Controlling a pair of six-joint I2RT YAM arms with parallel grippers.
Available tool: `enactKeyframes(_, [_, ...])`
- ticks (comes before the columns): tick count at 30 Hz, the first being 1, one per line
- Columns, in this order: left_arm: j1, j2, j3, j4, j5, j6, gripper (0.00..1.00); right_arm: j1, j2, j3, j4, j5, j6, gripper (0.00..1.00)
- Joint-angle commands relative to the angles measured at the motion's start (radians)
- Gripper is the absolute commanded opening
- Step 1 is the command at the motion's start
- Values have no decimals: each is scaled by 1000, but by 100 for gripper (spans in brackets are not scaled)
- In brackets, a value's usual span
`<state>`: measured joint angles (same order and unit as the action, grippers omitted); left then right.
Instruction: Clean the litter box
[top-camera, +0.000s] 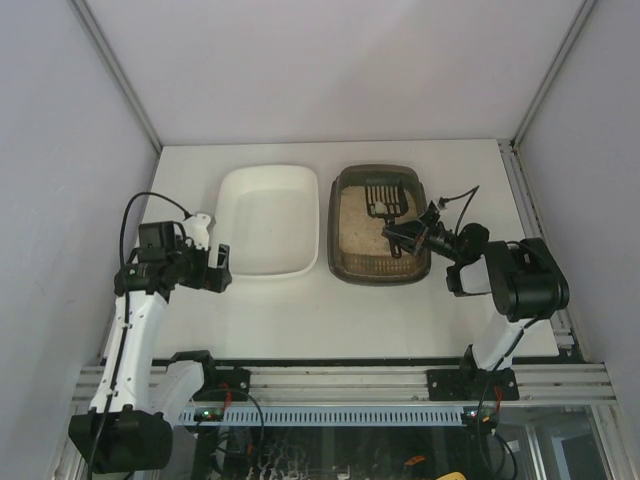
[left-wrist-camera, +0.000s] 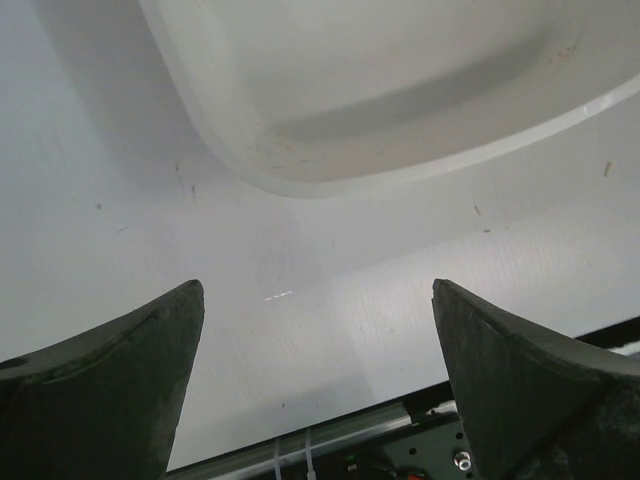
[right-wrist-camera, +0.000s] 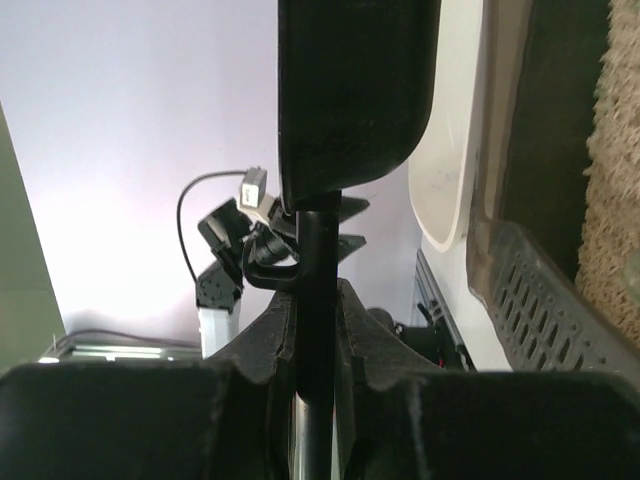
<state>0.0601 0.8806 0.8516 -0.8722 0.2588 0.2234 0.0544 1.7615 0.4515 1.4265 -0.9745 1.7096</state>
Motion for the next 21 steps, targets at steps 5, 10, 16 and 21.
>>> enactKeyframes(5, [30,-16,43,-31,134,57,100,50,-140,33,-187,1,-136,0])
enactKeyframes(10, [46,-28,84,-44,143,53,100,84,-244,87,-484,28,-317,0])
enactKeyframes(16, [149,-25,281,-184,359,77,100,149,-373,281,-1023,137,-675,0])
enactKeyframes(21, [181,-1,355,-257,444,116,100,296,-319,615,-1536,297,-988,0])
